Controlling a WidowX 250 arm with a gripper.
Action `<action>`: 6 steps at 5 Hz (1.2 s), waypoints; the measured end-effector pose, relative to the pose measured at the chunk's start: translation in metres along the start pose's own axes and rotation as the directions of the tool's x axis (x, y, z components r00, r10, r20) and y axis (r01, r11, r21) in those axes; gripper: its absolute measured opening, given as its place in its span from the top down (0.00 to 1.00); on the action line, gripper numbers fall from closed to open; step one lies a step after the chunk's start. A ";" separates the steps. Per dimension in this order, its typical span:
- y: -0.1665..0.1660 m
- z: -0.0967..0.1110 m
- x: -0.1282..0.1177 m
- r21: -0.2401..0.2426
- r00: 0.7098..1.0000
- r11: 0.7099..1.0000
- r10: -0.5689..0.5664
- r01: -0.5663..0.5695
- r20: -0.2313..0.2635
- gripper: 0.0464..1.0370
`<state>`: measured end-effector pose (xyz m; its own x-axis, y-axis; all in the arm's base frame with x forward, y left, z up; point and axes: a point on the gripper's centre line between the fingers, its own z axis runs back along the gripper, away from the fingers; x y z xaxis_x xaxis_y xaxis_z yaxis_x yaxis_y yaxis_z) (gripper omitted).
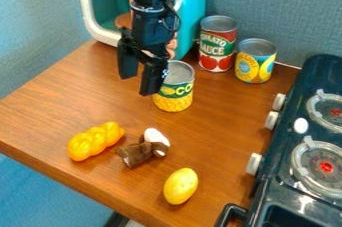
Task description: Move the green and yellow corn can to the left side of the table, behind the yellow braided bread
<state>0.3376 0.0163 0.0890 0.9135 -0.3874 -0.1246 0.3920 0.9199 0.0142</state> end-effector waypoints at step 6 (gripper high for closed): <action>-0.015 0.004 0.044 0.072 0.999 0.997 0.039 -0.037 -0.030 0.04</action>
<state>0.3725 -0.0145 0.0876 0.9243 -0.3494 -0.1533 0.3652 0.9266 0.0901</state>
